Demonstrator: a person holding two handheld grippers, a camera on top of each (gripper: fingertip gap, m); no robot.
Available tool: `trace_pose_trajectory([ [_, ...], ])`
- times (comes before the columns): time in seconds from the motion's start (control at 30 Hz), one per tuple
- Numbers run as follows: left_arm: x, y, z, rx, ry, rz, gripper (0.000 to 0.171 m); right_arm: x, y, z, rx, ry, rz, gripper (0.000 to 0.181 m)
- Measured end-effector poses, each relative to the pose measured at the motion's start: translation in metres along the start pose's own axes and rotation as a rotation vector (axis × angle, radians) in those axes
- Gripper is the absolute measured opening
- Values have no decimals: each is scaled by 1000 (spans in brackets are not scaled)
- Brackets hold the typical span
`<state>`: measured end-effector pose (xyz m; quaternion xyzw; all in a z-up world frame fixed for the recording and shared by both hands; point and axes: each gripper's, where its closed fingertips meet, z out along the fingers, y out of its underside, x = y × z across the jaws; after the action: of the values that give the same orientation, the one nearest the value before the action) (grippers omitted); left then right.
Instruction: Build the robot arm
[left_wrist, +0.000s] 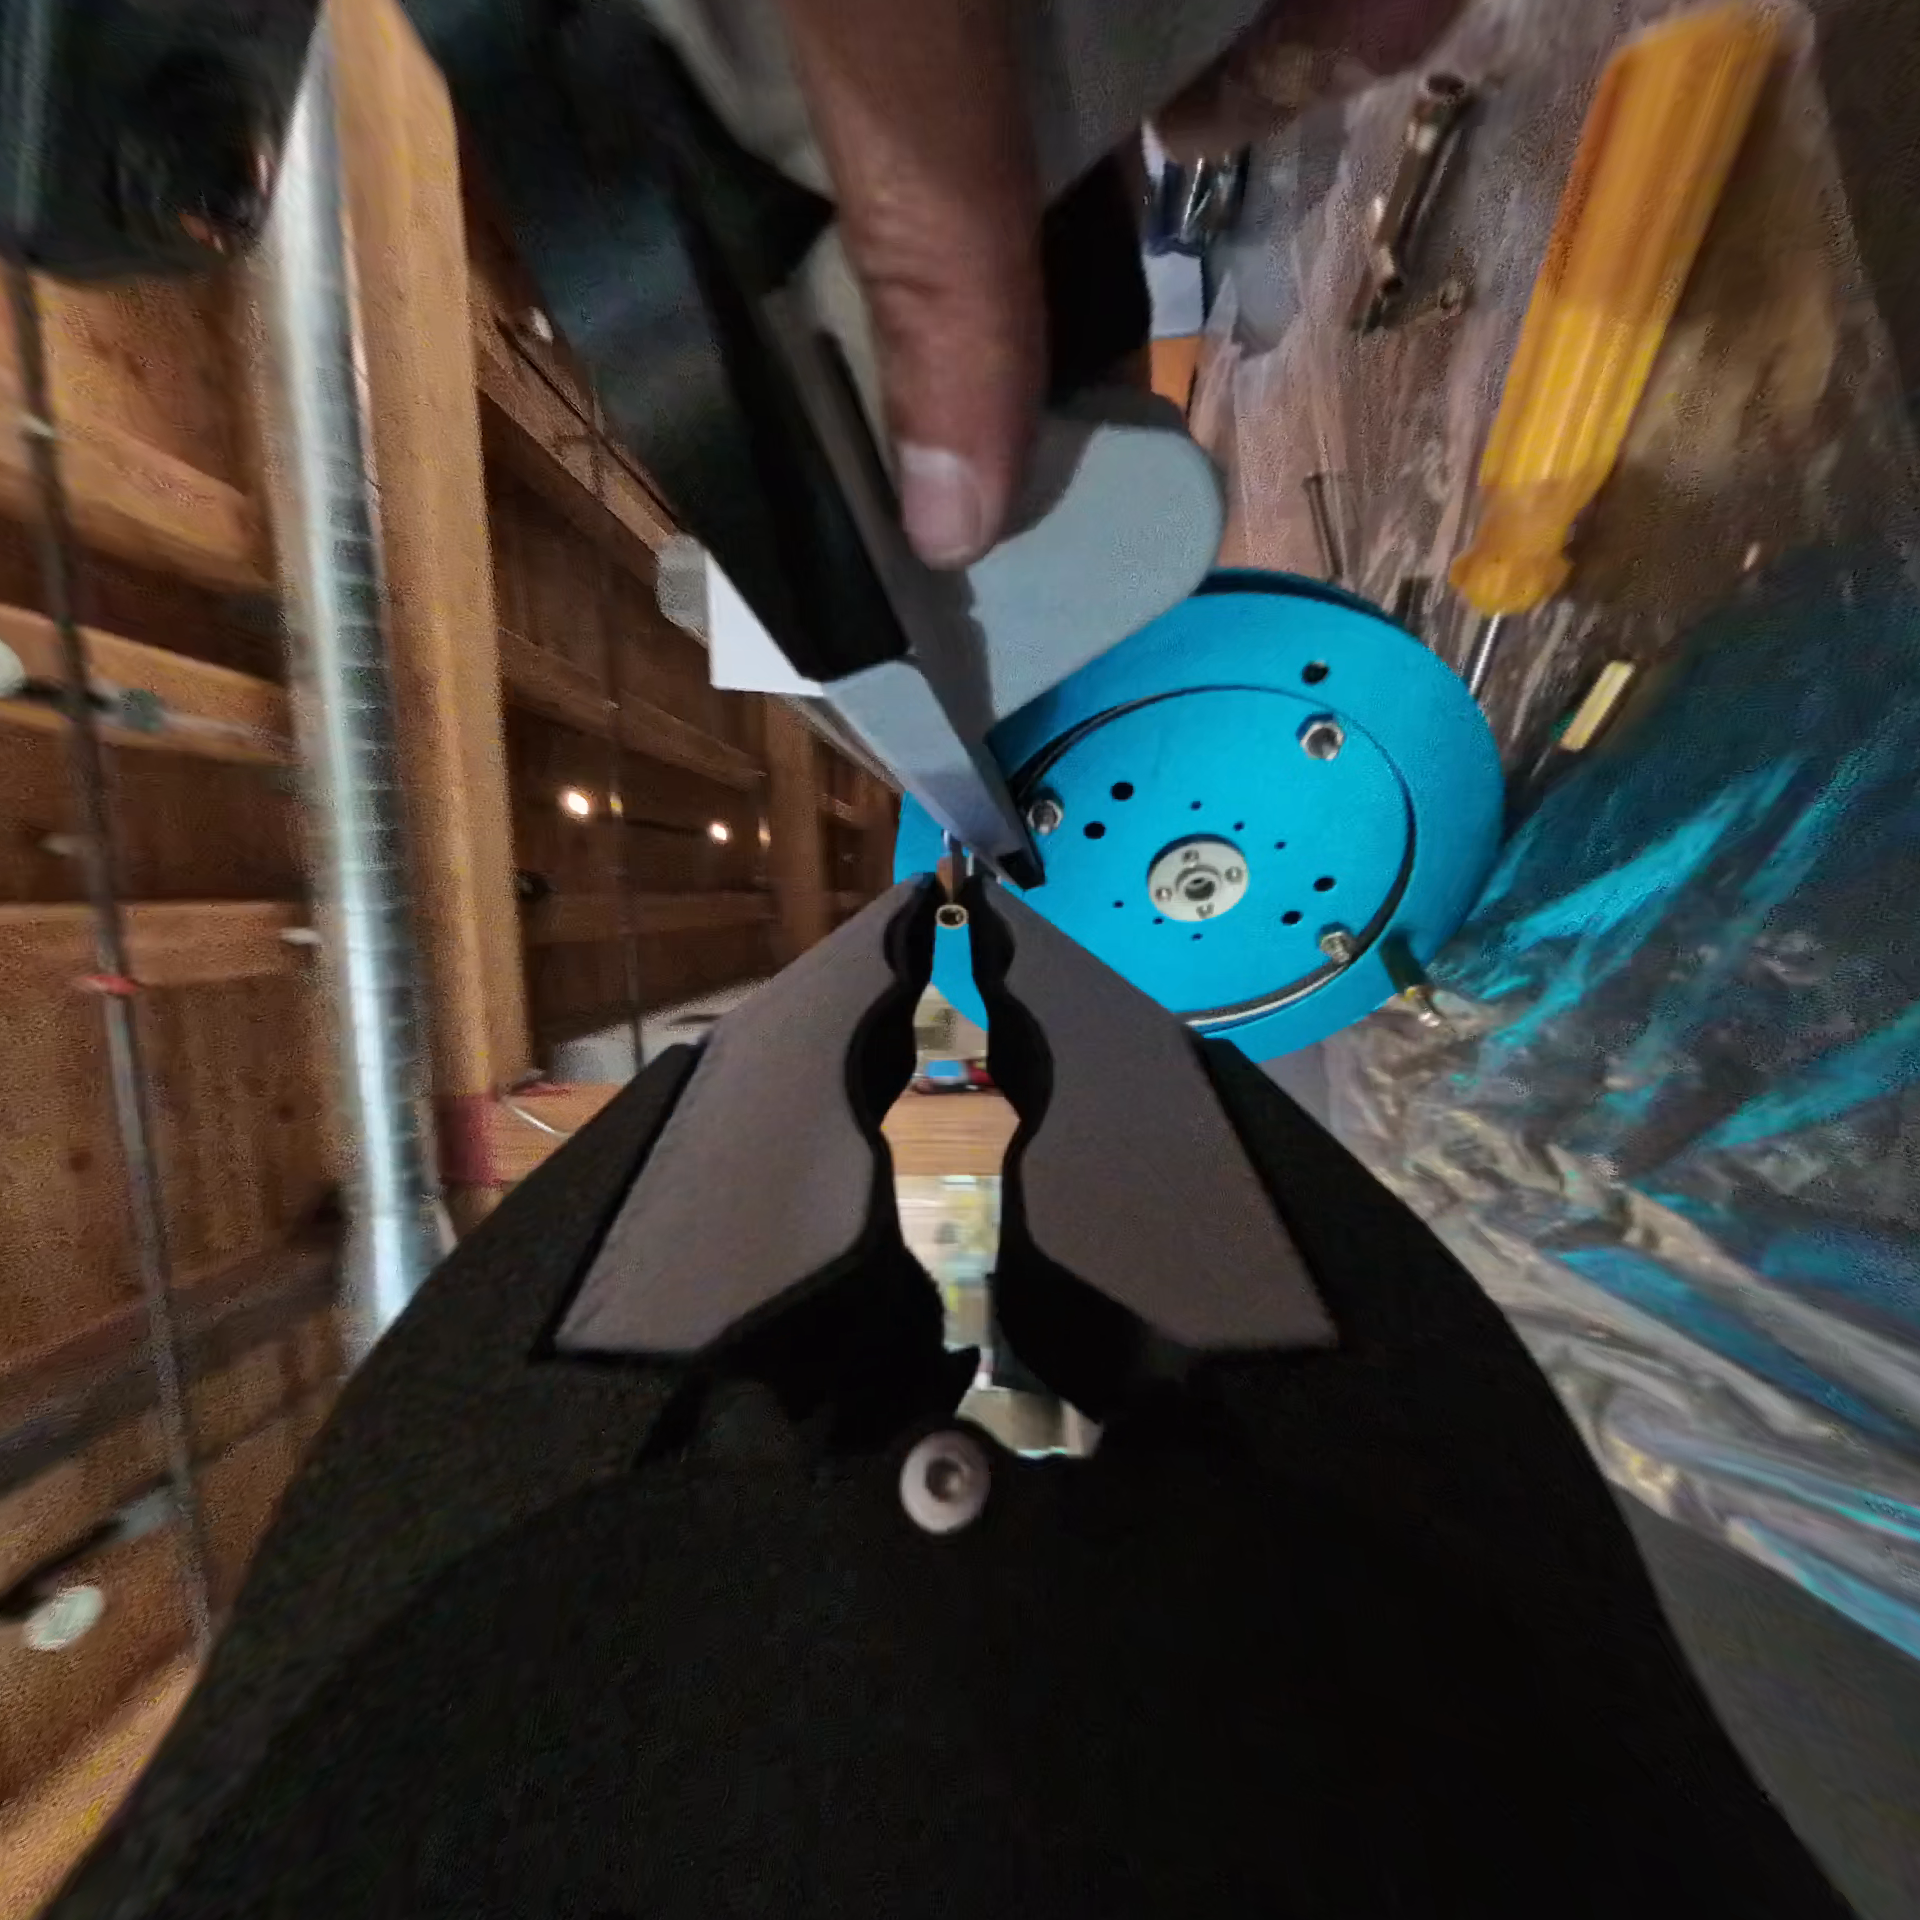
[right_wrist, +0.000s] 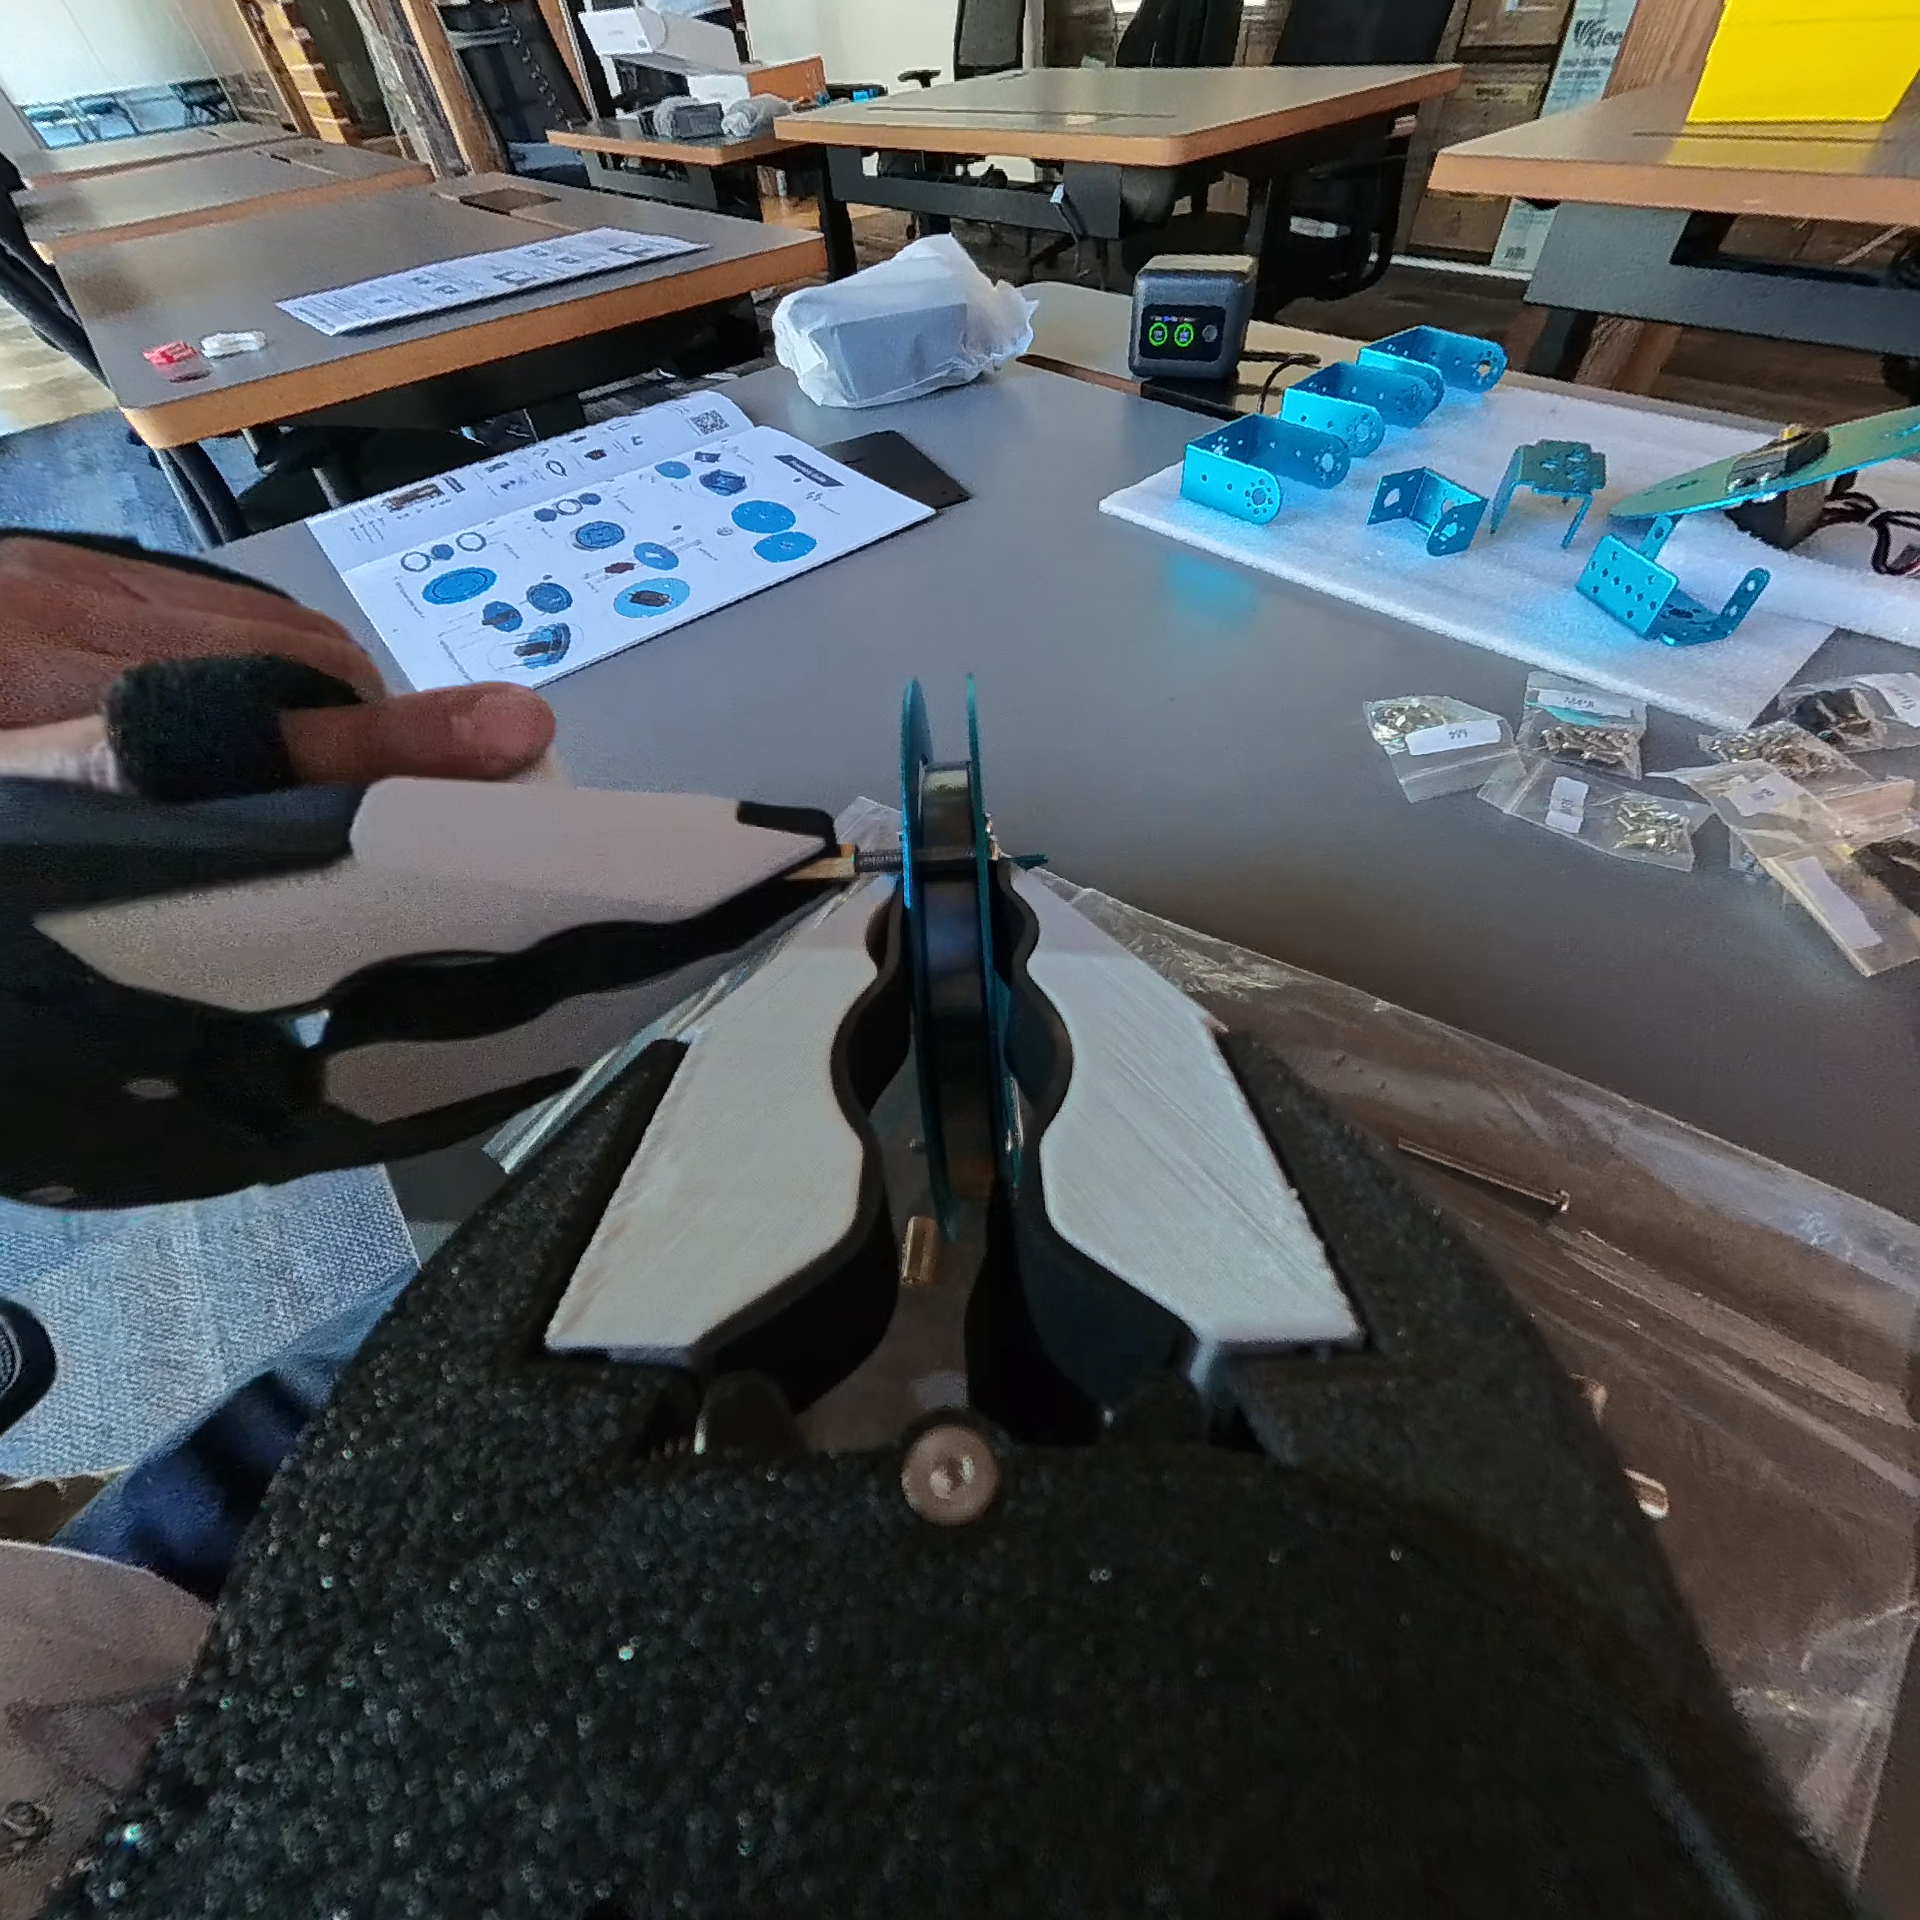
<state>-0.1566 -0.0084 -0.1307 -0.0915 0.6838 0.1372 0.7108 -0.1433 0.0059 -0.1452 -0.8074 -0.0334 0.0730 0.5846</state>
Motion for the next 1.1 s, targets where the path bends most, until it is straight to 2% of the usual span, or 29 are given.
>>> trace_pose_trajectory([
  [0.03,0,0,1,11,2,-18,5,1,0,0,-3,-4,4,13],
  [0.07,-1,0,0,14,29,-111,5,1,0,0,-8,-7,2,13],
  [0.13,-2,2,-4,-4,82,-405,8,-1,0,1,-13,-4,-6,13],
  [0.27,1,2,-14,-15,260,-1279,18,1,0,1,-17,-3,13,12],
  [0.37,-6,0,-15,80,348,-1846,21,0,-1,2,-24,-4,1,13],
  [0.43,-8,1,-10,135,382,-2071,21,0,-1,3,-29,-6,-3,12],
  [0.53,-10,1,-5,192,390,-2206,12,-1,-2,5,-40,-8,-8,13],
  [0.67,-3,0,-1,149,366,-2172,4,-1,-2,6,-50,-8,-13,13],
  [0.73,-3,0,0,102,324,-1952,4,0,-2,6,-55,-13,-10,12],
  [0.83,0,0,2,44,263,-1426,4,2,-1,5,-59,-24,5,13],
  [0.97,1,5,4,-50,123,-412,4,3,-1,4,-61,-27,10,13],
  [1.0,0,6,5,-59,96,-280,4,4,-1,4,-60,-28,14,13],
  [1.03,0,7,5,-67,94,-295,5,4,-1,4,-59,-28,18,13],
  [1.1,1,6,3,-65,143,-586,5,3,-1,4,-62,-30,9,13],
])
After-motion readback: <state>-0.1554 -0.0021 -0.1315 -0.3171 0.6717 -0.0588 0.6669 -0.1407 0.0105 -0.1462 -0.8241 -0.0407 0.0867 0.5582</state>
